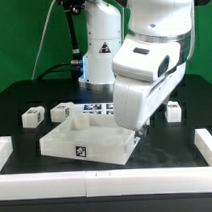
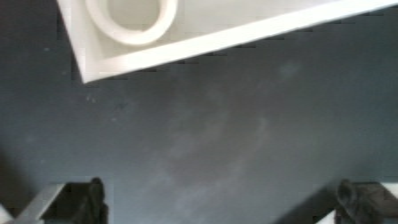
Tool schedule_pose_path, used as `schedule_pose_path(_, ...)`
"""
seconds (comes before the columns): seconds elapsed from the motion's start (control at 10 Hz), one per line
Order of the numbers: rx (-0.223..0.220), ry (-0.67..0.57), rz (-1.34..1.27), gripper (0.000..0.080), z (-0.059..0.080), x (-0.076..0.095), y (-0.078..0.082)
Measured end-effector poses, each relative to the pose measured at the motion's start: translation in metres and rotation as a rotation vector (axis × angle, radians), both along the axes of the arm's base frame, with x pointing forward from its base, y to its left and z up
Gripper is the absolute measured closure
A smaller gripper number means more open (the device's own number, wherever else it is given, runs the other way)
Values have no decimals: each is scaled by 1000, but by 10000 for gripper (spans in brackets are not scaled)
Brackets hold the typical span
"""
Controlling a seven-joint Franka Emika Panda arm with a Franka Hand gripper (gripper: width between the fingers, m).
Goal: Assemble one leg
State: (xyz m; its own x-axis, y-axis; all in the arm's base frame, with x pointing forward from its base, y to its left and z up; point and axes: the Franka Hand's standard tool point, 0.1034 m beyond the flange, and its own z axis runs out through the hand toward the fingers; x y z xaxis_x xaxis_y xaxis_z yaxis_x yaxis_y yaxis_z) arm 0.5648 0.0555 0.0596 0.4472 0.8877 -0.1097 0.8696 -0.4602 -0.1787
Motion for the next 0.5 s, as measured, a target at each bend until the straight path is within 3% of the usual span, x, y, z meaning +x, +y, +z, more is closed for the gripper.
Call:
schedule_pose_path(0.2, 10, -12, 37, 150, -4, -27, -5)
schedule_pose_path(0.5, 26, -181, 16, 150, 7, -43, -21)
